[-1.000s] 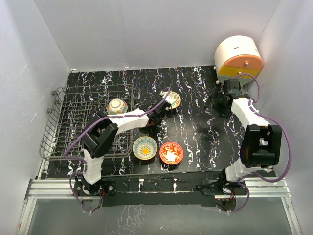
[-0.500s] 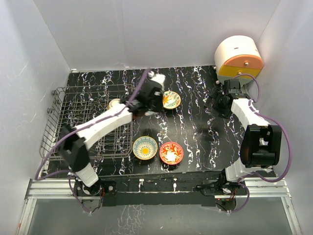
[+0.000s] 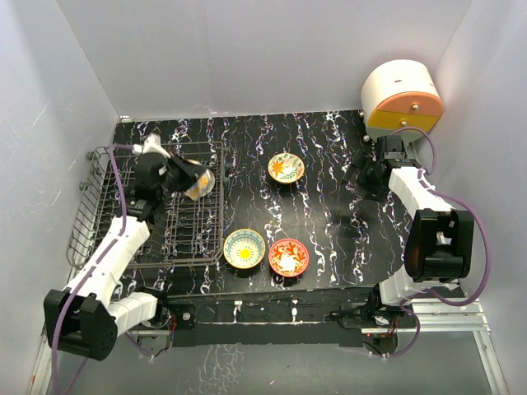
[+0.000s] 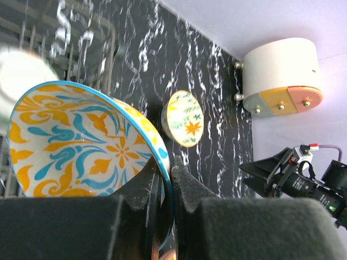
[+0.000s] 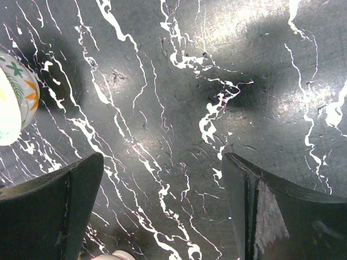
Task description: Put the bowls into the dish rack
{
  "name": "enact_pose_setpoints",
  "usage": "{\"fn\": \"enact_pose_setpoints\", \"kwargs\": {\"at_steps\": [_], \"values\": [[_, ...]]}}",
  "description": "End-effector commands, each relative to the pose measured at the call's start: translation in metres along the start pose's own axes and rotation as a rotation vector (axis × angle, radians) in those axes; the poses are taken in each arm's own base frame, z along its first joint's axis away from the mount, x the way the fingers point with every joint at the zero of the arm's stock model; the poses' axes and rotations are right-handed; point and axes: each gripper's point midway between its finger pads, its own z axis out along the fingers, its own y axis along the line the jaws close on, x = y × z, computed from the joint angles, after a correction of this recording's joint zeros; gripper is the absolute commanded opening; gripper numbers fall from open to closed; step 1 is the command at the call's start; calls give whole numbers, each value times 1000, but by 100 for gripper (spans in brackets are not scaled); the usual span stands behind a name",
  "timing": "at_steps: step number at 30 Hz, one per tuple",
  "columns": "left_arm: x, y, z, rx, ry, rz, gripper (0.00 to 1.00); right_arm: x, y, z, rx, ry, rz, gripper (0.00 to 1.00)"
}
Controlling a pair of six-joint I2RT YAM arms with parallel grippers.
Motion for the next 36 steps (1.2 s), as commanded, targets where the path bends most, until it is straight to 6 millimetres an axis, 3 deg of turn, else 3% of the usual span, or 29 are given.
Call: {"fn": "enact_pose_setpoints", "kwargs": {"at_steps": [1,3,9,20,28,36], "values": [[13,1,4,179,23,-259,0,-17,13,-9,-60,-65,3,92],[19,17,10,202,17,-328,0,-16,14,-9,-65,-62,2,92],[20,34,17,283,-23,-433,0,-10,10,-11,-59,-63,0,92],[13,28,33,409,-31,-509,0,-14,9,-13,-44,-74,-1,92],[31,49,45,414,-11,-556,0,-20,11,-11,-36,-72,-3,92],[65,89,48,351,27,-633,0,-20,9,-7,-27,-62,-7,92]]}}
